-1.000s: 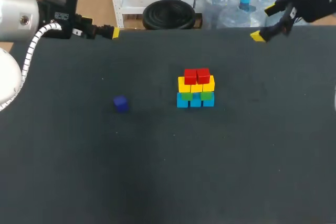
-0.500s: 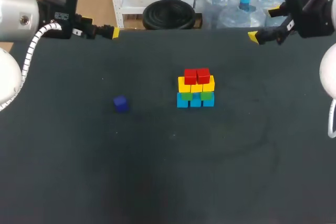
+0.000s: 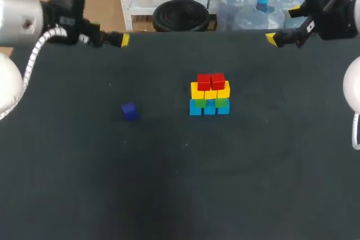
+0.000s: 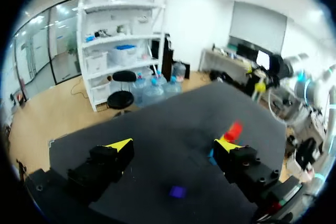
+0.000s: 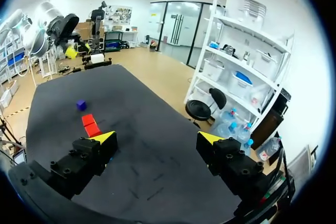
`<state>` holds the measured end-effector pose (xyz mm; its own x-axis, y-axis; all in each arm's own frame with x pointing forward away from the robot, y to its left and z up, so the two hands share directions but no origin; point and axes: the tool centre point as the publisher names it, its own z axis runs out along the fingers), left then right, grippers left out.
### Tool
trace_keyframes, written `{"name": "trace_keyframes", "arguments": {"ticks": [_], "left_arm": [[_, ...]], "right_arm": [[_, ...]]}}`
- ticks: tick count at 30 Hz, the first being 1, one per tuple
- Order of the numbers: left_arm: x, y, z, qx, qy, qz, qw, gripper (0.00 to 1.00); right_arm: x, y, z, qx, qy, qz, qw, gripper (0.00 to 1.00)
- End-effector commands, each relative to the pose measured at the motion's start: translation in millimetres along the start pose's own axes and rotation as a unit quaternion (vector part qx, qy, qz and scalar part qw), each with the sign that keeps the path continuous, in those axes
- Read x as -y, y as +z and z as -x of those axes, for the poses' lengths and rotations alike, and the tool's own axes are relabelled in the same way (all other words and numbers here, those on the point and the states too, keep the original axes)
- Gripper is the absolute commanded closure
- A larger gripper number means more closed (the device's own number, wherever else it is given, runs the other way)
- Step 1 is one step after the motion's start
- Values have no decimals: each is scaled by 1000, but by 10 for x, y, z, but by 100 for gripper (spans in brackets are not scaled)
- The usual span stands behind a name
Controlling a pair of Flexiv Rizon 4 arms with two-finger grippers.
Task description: Place the blue cubes, place green cubes on the blue cubes, place the yellow cubes on the green cubes, then place the red cubes on the yellow cubes, and place purple cube on the red cubes.
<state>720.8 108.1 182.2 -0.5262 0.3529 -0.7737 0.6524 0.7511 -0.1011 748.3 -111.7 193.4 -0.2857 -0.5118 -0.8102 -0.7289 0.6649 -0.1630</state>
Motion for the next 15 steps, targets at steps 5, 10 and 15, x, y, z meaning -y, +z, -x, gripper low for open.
{"name": "trace_keyframes", "arguments": {"ticks": [5,10,15], "left_arm": [[6,215,-534,-271,57,-61,959,0],[16,467,-743,-323,66,-93,940,0],[-13,736,-981,-381,68,-95,917,0]], "right_arm": [[-34,-3,13,-4,0,-38,999,0],[-34,-3,13,-4,0,-38,999,0],[-34,-3,13,-4,0,-38,999,0]]}}
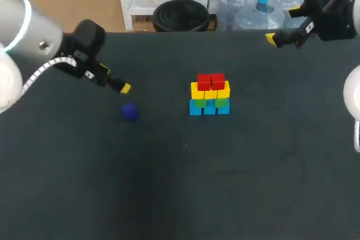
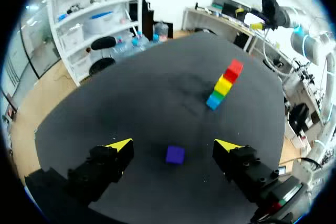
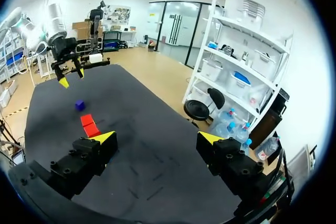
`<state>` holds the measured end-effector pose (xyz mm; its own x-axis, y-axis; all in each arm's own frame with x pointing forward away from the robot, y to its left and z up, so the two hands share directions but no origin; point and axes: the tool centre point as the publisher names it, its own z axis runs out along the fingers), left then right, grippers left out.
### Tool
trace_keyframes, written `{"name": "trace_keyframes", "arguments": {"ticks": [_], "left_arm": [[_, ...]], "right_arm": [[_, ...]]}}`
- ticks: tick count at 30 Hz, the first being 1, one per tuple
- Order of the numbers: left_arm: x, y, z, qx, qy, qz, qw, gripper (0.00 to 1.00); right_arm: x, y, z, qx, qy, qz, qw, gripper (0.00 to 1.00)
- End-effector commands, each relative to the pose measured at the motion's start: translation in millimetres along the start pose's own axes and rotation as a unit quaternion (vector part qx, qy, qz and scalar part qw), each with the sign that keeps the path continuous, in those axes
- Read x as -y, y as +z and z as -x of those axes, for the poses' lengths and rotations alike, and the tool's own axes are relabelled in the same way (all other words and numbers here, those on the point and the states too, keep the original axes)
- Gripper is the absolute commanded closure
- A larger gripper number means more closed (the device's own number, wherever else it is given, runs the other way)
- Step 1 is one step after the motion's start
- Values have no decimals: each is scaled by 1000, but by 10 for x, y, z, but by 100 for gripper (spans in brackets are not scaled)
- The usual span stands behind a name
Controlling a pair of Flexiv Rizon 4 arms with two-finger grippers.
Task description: Place the blue cubes, place green cubes on the blue cubes, place the yellow cubes on the green cubes, then place the red cubes on the yellow cubes, and place purple cube on the red cubes.
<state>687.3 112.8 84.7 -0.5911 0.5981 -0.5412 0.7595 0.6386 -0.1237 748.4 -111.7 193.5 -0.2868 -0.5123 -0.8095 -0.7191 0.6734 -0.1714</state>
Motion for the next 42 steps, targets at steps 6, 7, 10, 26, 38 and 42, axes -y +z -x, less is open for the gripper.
{"name": "trace_keyframes", "arguments": {"ticks": [6,7,10,26,38,42], "left_arm": [[-179,523,-131,-254,24,-29,967,0],[-175,550,-155,-257,29,-29,966,0],[-174,618,-212,-279,51,-14,959,0],[-139,739,-368,-291,71,12,954,0],[-116,816,-398,-268,85,28,959,56],[-105,829,-395,-268,90,31,959,100]], "right_arm": [[-34,-3,12,-3,0,-31,1000,0],[-34,-3,12,-3,0,-31,1000,0],[-34,-3,12,-3,0,-31,1000,0],[-34,-3,12,-3,0,-31,1000,0],[-34,-3,12,-3,0,-31,1000,0],[-34,-3,12,-3,0,-31,1000,0]]}}
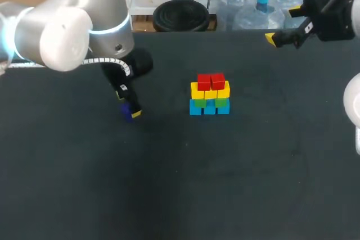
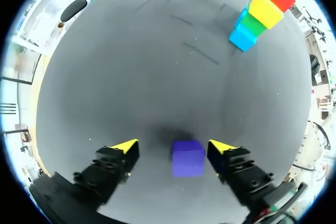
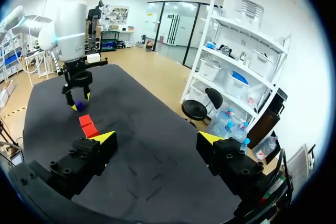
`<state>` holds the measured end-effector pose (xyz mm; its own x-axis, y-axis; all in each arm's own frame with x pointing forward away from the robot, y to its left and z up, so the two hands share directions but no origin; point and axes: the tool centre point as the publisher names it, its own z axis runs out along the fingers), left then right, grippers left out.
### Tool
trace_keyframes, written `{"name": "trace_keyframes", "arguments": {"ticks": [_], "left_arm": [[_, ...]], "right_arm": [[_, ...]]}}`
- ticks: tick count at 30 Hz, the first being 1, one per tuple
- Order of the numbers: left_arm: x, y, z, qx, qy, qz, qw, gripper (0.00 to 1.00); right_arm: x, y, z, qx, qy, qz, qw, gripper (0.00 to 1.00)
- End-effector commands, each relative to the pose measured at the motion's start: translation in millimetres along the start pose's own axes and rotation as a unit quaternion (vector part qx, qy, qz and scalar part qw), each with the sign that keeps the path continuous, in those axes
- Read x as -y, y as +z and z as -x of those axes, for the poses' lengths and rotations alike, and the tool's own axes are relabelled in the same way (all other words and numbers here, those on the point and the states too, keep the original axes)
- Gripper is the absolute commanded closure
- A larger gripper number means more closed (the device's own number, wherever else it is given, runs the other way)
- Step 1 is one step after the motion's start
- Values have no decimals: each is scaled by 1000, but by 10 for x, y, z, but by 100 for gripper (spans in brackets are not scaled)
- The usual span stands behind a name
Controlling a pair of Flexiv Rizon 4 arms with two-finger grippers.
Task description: Place the blue cubes, place green cubes on the blue cubes, place the yellow cubes on the green cubes, then place the red cubes on the yellow cubes, and place purple cube on the red cubes.
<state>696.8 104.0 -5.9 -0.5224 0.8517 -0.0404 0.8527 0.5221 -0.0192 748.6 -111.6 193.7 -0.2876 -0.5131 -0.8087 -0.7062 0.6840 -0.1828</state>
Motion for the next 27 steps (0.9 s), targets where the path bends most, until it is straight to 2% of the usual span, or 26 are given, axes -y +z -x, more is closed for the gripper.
{"name": "trace_keyframes", "arguments": {"ticks": [1,8,15,22,27], "left_arm": [[27,11,-2,1,2,6,1000,100],[27,-6,-10,-7,13,9,1000,100],[59,-276,17,-11,54,-8,998,100],[124,-946,246,1,132,-26,991,100],[218,-1422,493,4,188,-30,982,100]], "right_arm": [[-36,-5,9,-3,0,-21,1000,0],[-36,-5,9,-3,0,-21,1000,0],[-36,-5,9,-3,0,-21,1000,0],[-36,-5,9,-3,0,-21,1000,0],[-36,-5,9,-3,0,-21,1000,0]]}}
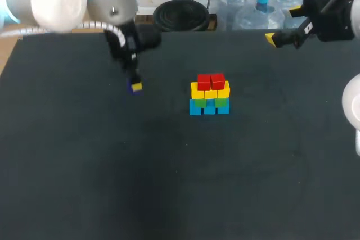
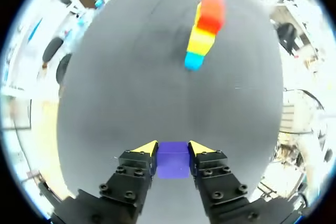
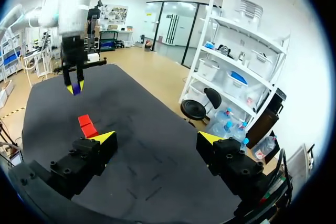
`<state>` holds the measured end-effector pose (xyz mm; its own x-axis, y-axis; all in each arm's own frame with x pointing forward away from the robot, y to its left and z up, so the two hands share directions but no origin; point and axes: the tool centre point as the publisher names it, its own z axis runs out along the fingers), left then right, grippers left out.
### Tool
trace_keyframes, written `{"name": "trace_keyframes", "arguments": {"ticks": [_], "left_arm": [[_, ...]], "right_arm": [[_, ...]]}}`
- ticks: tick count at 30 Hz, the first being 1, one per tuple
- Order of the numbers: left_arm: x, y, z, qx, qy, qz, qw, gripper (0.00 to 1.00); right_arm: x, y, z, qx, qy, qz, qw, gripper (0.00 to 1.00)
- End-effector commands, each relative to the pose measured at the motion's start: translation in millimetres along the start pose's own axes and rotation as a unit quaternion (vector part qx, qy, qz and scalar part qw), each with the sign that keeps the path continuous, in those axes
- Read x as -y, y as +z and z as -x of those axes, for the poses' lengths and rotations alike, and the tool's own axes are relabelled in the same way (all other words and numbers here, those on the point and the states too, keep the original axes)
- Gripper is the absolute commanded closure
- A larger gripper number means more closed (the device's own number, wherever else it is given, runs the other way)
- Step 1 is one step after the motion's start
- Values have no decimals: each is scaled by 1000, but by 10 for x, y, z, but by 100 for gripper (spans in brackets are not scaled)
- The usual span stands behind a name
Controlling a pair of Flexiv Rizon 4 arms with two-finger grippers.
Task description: Place the blue cubes, place green cubes on the blue cubes, place the yellow cubes on the green cubes, then place the red cubes on the yellow cubes, and place purple cube on the red cubes.
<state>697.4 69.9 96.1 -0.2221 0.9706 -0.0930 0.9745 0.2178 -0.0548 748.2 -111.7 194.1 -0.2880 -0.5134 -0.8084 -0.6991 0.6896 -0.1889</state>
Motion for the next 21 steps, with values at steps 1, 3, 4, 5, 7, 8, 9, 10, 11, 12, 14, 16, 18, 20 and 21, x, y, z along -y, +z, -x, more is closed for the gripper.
{"name": "trace_keyframes", "arguments": {"ticks": [1,3,4,5,7,8,9,10,11,12,14,16,18,20,21], "left_arm": [[11,-491,242,-12,38,-5,999,100],[49,-630,374,-11,49,-9,999,100],[75,-686,428,-14,57,-12,998,100],[100,-727,481,-15,63,-15,998,100],[159,-778,598,-21,75,-21,997,100],[186,-782,654,-24,79,-21,996,100],[213,-776,715,-24,79,-22,996,100],[241,-758,769,-29,84,-24,996,100],[269,-729,818,-34,86,-27,995,100],[297,-701,867,-39,89,-29,995,100],[345,-654,961,-41,91,-31,995,100],[394,-622,1061,-40,92,-34,994,100],[426,-585,1158,-36,92,-35,994,100],[450,-547,1251,-35,92,-34,995,100],[461,-536,1293,-32,92,-34,995,100]], "right_arm": [[-34,0,8,-3,0,-15,1000,0],[-34,0,8,-3,0,-15,1000,0],[-34,0,8,-3,0,-15,1000,0],[-34,0,8,-3,0,-15,1000,0],[-34,0,8,-3,0,-15,1000,0],[-34,0,8,-3,0,-15,1000,0],[-34,0,8,-3,0,-15,1000,0],[-34,0,8,-3,0,-15,1000,0],[-34,0,8,-3,0,-15,1000,0],[-34,0,8,-3,0,-15,1000,0],[-34,0,8,-3,0,-15,1000,0],[-34,0,8,-3,0,-15,1000,0],[-34,0,8,-3,0,-15,1000,0],[-34,0,8,-3,0,-15,1000,0],[-34,0,8,-3,0,-15,1000,0]]}}
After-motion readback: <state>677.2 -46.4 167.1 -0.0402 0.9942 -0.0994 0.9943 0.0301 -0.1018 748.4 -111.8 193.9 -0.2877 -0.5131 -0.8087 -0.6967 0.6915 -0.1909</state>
